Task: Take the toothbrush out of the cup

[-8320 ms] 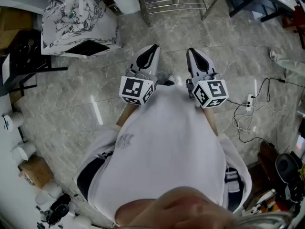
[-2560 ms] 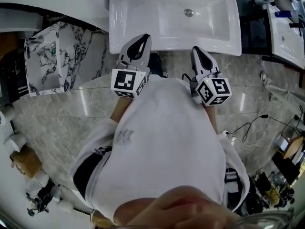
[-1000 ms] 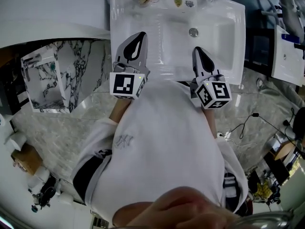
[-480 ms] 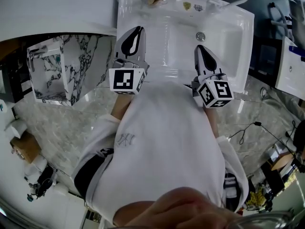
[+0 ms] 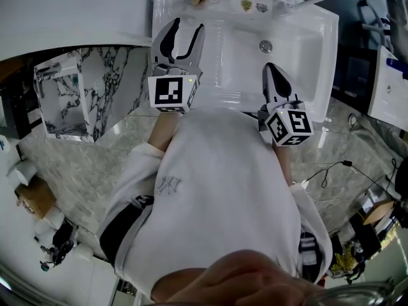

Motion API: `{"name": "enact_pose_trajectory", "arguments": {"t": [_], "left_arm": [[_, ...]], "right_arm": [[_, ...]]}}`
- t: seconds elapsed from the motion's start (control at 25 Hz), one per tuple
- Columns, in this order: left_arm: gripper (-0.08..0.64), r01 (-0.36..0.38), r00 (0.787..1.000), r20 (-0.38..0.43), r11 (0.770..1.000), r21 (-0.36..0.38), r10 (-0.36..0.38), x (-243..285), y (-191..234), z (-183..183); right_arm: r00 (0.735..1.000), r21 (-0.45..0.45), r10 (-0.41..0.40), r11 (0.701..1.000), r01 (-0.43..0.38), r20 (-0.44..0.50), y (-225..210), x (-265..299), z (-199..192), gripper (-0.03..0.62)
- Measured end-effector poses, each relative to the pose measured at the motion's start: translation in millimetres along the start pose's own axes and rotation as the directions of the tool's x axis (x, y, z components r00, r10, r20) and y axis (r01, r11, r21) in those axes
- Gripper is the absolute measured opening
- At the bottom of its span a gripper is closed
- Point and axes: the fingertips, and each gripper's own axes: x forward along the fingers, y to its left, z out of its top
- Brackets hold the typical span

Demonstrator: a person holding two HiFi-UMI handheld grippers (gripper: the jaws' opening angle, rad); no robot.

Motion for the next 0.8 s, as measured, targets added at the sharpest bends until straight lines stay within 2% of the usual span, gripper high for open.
{"name": "enact_pose_trajectory", "arguments": {"t": [0.2, 0.8], "left_arm": [[0.224, -0.009, 1.000, 0.016, 1.000, 0.010, 0.009, 22.1, 3.7, 5.1], [0.290, -0.035, 0.995, -0.097, 0.999, 0.016, 0.037, 92.0, 12.7, -45.9]], "right_arm": [[1.000, 0.002, -0.005, 1.000, 0.005, -0.009, -5.9, -1.5, -0.8, 0.015], [0.995, 0.040, -0.099, 0.994, 0.100, -0.028, -29.3, -21.6, -11.8, 0.015]]}}
